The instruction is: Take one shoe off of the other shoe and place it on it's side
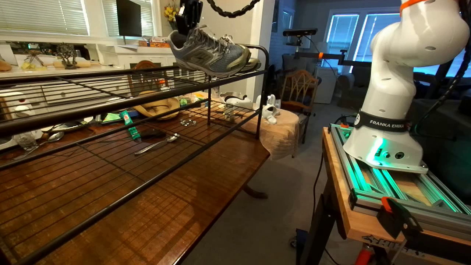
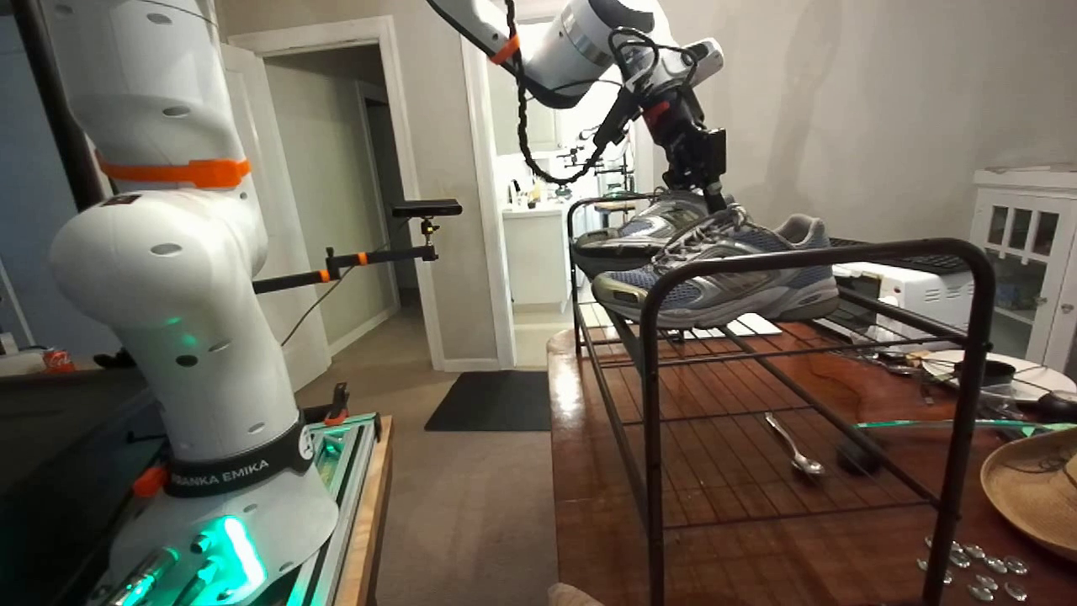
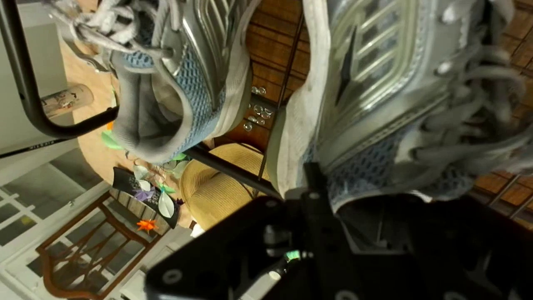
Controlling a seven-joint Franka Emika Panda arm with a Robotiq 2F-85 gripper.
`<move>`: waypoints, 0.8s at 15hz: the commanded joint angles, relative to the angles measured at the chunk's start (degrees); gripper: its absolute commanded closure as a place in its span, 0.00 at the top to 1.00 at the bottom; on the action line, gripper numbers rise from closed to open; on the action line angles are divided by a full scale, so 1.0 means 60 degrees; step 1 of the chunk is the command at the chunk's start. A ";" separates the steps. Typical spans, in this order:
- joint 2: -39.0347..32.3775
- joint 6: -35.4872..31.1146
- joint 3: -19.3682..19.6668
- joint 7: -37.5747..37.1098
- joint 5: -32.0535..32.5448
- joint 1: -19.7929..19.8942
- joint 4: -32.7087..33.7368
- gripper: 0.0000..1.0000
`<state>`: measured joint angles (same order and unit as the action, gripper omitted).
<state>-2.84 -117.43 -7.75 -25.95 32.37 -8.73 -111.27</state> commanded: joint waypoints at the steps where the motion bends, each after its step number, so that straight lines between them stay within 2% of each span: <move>1: -0.0118 0.0498 0.0064 -0.0113 -0.1136 0.0026 0.0364 0.03; 5: -0.0058 0.0389 0.0095 -0.0176 -0.2188 0.0034 0.0438 0.03; 12: -0.0020 -0.0864 0.0171 -0.0459 -0.2702 0.0089 0.0226 0.03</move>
<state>-2.98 -119.37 -6.99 -28.05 18.32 -8.48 -109.56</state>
